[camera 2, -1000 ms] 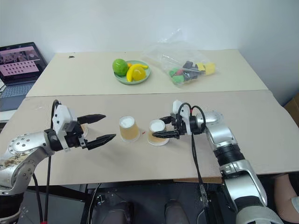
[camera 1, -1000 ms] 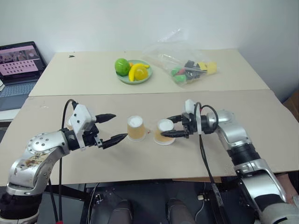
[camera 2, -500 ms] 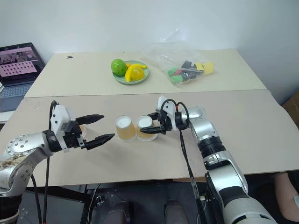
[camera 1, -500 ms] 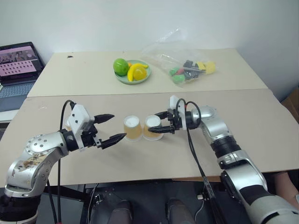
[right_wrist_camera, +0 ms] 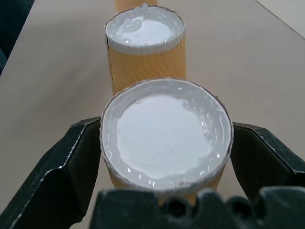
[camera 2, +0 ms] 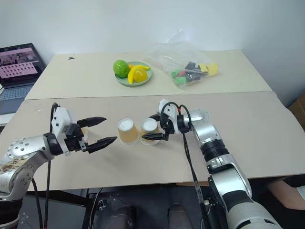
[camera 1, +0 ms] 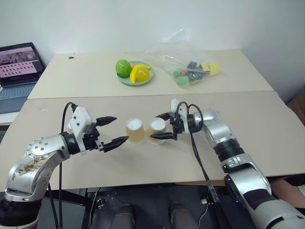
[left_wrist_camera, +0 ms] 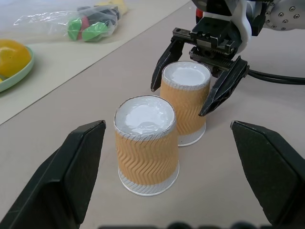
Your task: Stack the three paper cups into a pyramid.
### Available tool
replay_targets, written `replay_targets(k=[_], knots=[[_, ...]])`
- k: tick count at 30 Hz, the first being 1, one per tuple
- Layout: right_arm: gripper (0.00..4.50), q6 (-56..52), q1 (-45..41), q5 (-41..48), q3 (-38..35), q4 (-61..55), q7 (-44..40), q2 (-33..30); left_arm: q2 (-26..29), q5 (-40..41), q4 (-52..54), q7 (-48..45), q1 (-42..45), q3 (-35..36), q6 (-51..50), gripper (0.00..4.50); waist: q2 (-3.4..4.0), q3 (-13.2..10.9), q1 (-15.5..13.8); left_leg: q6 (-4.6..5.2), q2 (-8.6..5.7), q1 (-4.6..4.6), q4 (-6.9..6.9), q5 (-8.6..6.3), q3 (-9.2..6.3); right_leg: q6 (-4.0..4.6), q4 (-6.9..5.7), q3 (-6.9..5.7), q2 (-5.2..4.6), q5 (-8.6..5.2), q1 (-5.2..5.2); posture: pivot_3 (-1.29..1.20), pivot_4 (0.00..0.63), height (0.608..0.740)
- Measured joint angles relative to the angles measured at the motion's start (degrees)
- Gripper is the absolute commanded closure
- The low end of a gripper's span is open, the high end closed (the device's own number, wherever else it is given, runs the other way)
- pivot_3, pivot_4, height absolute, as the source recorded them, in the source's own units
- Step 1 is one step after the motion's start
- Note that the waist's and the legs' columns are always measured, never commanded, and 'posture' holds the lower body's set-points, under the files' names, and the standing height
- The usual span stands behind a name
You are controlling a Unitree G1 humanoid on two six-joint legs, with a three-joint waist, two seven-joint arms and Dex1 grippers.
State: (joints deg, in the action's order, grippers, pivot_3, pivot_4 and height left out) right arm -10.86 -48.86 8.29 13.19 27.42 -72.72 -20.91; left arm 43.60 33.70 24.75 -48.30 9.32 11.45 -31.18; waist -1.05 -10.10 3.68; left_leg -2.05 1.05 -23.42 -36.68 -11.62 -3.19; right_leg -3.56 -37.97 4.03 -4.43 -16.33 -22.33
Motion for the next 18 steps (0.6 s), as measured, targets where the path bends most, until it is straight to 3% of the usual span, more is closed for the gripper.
replay_targets(k=[7,18], knots=[[0.03,-4.8,2.3,2.1,-0.2,-9.2,-0.7,-1.9,0.0,0.1,0.0,0.0,0.0,0.0,0.0,0.00,0.00,0.0,0.0,0.00,0.00,0.04,0.00,0.00,0.01,0.00,-0.02,0.00,0.01,0.00,0.01,0.00,0.150,0.740],[0.03,-5.8,-1.1,2.3,-3.3,-7.4,5.4,-0.7,-0.4,0.1,0.5,0.7,0.8,-0.1,0.0,0.00,0.00,0.0,-0.2,0.00,0.00,0.01,0.00,0.00,0.01,0.00,0.00,0.00,0.00,0.00,0.00,0.00,0.150,0.740]])
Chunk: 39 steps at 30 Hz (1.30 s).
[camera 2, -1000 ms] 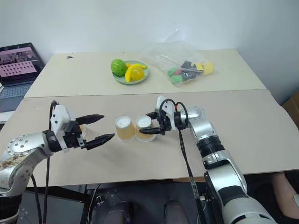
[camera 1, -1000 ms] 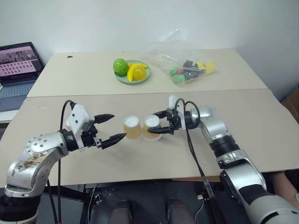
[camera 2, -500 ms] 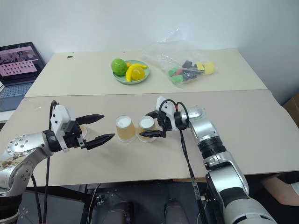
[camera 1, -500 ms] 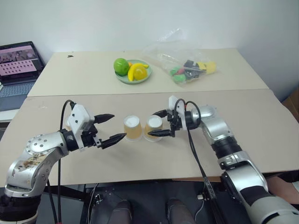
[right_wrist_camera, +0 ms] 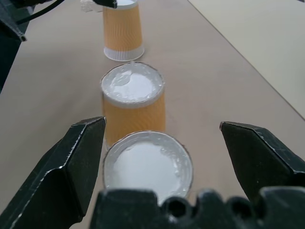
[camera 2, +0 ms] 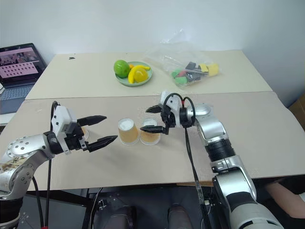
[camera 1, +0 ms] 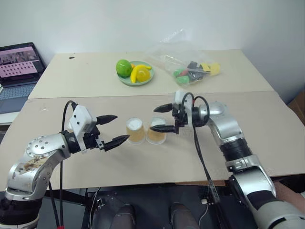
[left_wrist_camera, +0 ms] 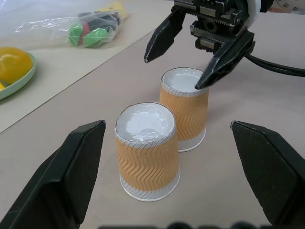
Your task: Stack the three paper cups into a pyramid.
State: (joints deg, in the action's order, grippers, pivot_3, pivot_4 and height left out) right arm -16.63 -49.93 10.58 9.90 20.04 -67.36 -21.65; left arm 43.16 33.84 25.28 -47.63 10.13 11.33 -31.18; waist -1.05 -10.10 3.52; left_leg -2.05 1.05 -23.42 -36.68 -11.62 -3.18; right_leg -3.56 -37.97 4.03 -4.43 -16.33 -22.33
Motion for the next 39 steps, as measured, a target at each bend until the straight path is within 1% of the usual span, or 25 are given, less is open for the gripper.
replay_targets(k=[5,8,9,10,11,13,15,16,18,20,22,25,27,30,39], knots=[[0.03,-1.6,-0.2,2.4,-1.8,-2.6,0.1,-0.8,-1.1,0.1,0.7,1.8,-0.2,0.3,0.0,0.00,0.00,0.0,0.0,0.00,0.00,-0.03,0.00,0.00,-0.01,0.00,0.00,0.00,0.00,0.00,-0.02,0.00,0.150,0.740],[0.03,-4.7,0.7,4.8,-2.8,-8.7,0.0,-2.7,-3.0,0.5,1.3,4.7,-0.2,1.6,-0.3,0.00,0.00,0.0,-0.2,0.00,0.00,-0.03,0.00,0.00,-0.03,0.00,0.00,-0.01,0.00,0.00,-0.01,0.00,0.150,0.740],[0.03,-6.1,1.6,6.0,-3.2,-11.3,0.1,-3.4,-4.4,0.5,1.5,7.1,-0.1,2.2,-0.4,0.00,0.00,0.0,-0.2,0.00,0.00,-0.03,0.00,0.00,-0.03,0.00,0.00,-0.01,-0.01,0.00,0.00,0.00,0.150,0.740],[0.03,-7.0,2.3,6.6,-3.5,-12.9,0.1,-3.9,-6.3,0.4,1.6,9.3,0.3,3.0,-0.4,0.00,-0.01,0.0,-0.4,0.00,-0.01,-0.03,-0.01,0.00,-0.02,0.00,-0.01,0.00,-0.03,0.00,0.00,0.00,0.150,0.740],[0.03,-8.6,3.5,7.1,-3.8,-15.7,0.4,-4.8,-9.6,-0.2,1.7,14.1,0.9,3.9,-0.6,0.00,-0.02,0.0,-0.6,0.00,-0.01,-0.04,-0.03,0.00,-0.04,0.00,0.01,-0.01,-0.03,0.00,0.01,0.00,0.150,0.740],[0.03,-11.9,6.0,8.8,-4.0,-21.0,1.9,-6.2,-17.6,-3.9,3.3,26.5,1.2,6.2,-0.3,0.00,-0.10,0.0,-1.0,0.00,-0.04,-0.06,-0.09,0.00,-0.02,0.00,0.01,0.00,-0.07,0.00,0.02,0.00,0.150,0.740],[0.03,-14.7,8.1,9.2,-4.3,-25.3,4.0,-7.2,-23.4,-8.5,5.7,35.9,-1.1,6.3,0.0,0.00,-0.16,0.1,-1.0,0.00,-0.05,-0.10,-0.09,-0.01,-0.03,0.00,0.00,0.01,-0.09,0.01,0.00,0.00,0.150,0.740],[0.03,-16.0,9.3,9.8,-4.7,-27.2,5.1,-7.7,-25.8,-10.9,7.1,39.3,-3.2,5.7,0.1,0.00,-0.17,0.1,-1.0,0.00,-0.05,-0.11,-0.09,-0.02,-0.02,0.00,0.04,0.03,-0.09,0.01,0.00,0.00,0.150,0.740],[0.03,-19.6,12.4,11.2,-6.5,-31.6,7.9,-9.1,-29.9,-16.5,8.8,45.4,-9.0,2.4,0.1,0.00,-0.18,0.1,-1.3,0.00,-0.08,-0.19,-0.09,-0.02,-0.05,0.00,0.02,0.01,-0.10,0.01,-0.04,0.00,0.150,0.740],[0.03,-23.1,14.0,13.2,-8.9,-34.7,10.3,-10.6,-31.9,-19.8,8.7,48.1,-10.7,0.4,1.1,0.00,-0.20,0.0,-1.6,-0.03,-0.10,-0.18,-0.14,0.00,-0.07,0.01,-0.02,-0.01,-0.10,0.02,-0.03,0.00,0.150,0.740],[0.03,-25.9,14.4,15.5,-12.4,-37.5,12.2,-12.0,-32.1,-22.1,8.1,49.5,-10.6,0.2,2.6,0.00,-0.19,0.1,-2.0,-0.03,-0.11,0.00,-0.14,0.01,-0.05,0.03,0.02,-0.01,-0.08,0.02,0.13,0.00,0.150,0.740],[0.03,-28.6,14.3,18.4,-17.5,-39.8,14.3,-14.5,-31.8,-23.8,5.8,49.8,-10.1,0.6,4.7,0.00,-0.24,0.1,-2.3,-0.02,-0.10,-0.01,-0.13,0.00,-0.02,0.03,0.16,-0.01,-0.05,0.02,0.16,0.00,0.150,0.740],[0.03,-29.6,14.5,19.7,-19.0,-39.8,15.3,-15.8,-31.3,-24.4,4.7,49.5,-9.7,1.2,5.2,0.00,-0.24,0.1,-2.3,0.01,-0.09,-0.08,-0.11,-0.02,-0.02,0.03,0.22,-0.01,-0.05,0.02,0.11,0.00,0.150,0.740],[0.03,-29.7,15.9,20.0,-19.3,-39.7,16.2,-17.0,-30.8,-24.5,2.8,48.9,-8.7,2.9,6.2,0.00,-0.24,0.1,-2.3,0.02,-0.09,-0.15,-0.11,-0.02,-0.01,0.03,0.25,-0.01,-0.05,0.02,0.08,0.00,0.150,0.740],[0.03,-29.7,16.7,21.1,-19.1,-40.6,18.4,-17.1,-30.1,-23.1,-3.4,47.3,-5.2,6.1,7.2,0.00,-0.24,0.1,-2.5,0.02,-0.10,-0.14,-0.12,-0.02,-0.01,0.02,0.26,-0.02,-0.06,0.02,0.10,0.00,0.150,0.740]])
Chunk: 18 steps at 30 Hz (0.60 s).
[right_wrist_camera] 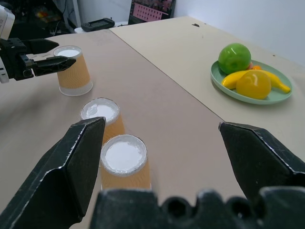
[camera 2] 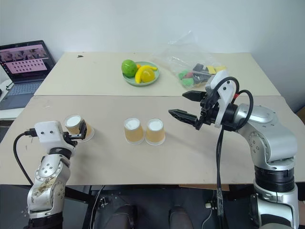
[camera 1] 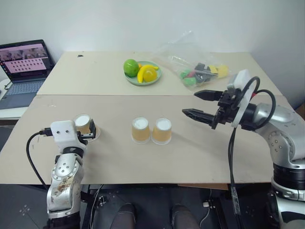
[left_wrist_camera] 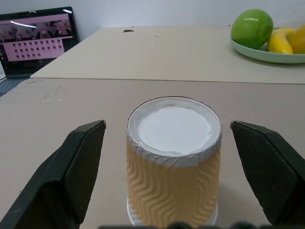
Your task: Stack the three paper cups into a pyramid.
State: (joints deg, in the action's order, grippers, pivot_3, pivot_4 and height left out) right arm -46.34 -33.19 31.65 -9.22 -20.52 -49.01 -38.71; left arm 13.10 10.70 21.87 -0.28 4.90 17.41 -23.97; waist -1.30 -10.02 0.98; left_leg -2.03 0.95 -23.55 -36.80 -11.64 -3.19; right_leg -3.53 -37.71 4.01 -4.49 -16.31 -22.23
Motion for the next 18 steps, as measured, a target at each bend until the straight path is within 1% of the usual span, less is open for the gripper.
replay_targets(k=[10,18], knots=[[0.03,0.0,0.8,1.2,0.1,-0.6,1.9,-0.5,1.4,1.8,-3.7,-2.8,3.1,1.4,0.1,0.00,0.00,0.0,0.0,0.00,0.01,-0.02,0.00,0.00,-0.02,0.00,-0.01,-0.02,0.01,0.00,-0.01,0.00,0.150,0.740],[0.03,-0.1,2.2,1.9,0.1,-1.8,1.8,-1.4,2.4,2.9,-6.0,-4.0,3.5,2.1,0.1,0.00,-0.01,0.0,-0.1,0.00,0.01,-0.02,0.00,0.00,-0.02,0.00,0.00,-0.02,0.00,0.00,-0.01,0.00,0.150,0.740]])
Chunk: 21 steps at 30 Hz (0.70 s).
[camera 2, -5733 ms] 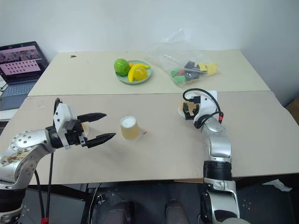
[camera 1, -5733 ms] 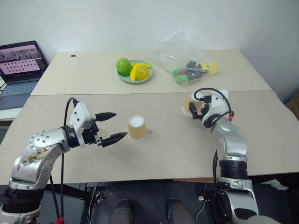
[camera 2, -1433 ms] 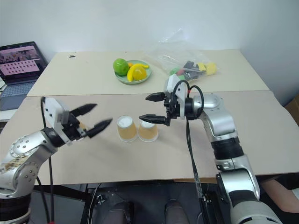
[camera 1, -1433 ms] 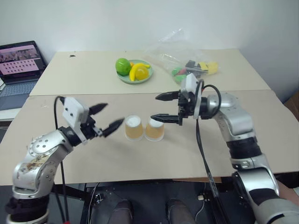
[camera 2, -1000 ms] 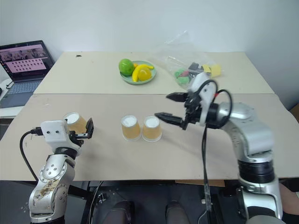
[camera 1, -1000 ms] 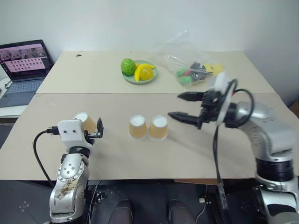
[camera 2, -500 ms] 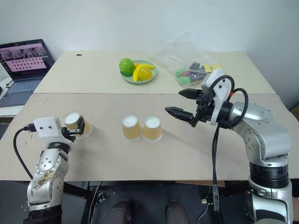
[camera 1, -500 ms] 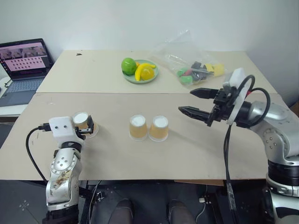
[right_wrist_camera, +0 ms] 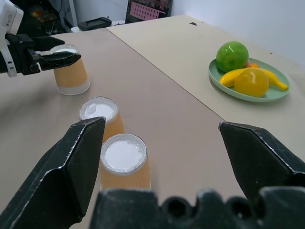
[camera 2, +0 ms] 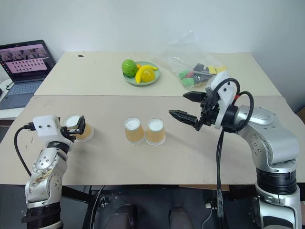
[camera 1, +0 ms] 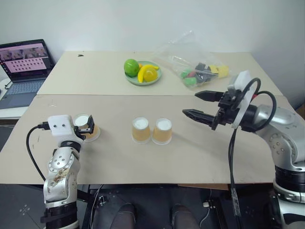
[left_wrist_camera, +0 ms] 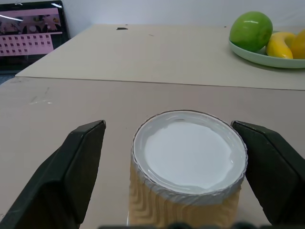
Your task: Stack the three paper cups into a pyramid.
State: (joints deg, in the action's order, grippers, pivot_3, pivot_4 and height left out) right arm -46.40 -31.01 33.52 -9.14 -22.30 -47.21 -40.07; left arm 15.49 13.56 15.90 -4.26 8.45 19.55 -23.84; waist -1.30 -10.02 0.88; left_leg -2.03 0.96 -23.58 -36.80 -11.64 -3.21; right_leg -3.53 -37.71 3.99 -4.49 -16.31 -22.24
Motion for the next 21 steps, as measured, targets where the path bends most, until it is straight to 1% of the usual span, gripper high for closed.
replay_targets(k=[8,14,21], knots=[[0.03,-0.1,1.7,5.8,2.1,-4.1,-6.3,-2.6,0.1,0.1,-0.2,-0.5,0.2,-0.2,0.0,0.00,-0.01,0.0,0.1,0.00,0.00,0.01,0.00,0.00,0.00,0.00,-0.01,0.00,0.01,0.00,0.01,0.00,0.150,0.740],[0.03,0.1,1.7,5.9,3.9,-3.3,-7.3,-3.0,0.1,0.2,-0.2,-0.7,0.2,-0.1,-0.2,0.00,-0.02,0.0,0.0,0.00,0.00,0.01,-0.01,0.00,0.00,0.00,0.01,0.00,0.01,0.00,0.01,0.00,0.150,0.740],[0.03,0.9,1.7,5.2,4.1,-2.4,-7.2,-3.1,0.2,0.2,-0.2,-0.8,0.2,0.2,-0.3,0.00,-0.02,0.0,0.0,0.00,0.00,0.01,-0.01,0.00,0.00,0.00,0.00,0.00,0.00,0.00,0.00,0.00,0.150,0.740]])
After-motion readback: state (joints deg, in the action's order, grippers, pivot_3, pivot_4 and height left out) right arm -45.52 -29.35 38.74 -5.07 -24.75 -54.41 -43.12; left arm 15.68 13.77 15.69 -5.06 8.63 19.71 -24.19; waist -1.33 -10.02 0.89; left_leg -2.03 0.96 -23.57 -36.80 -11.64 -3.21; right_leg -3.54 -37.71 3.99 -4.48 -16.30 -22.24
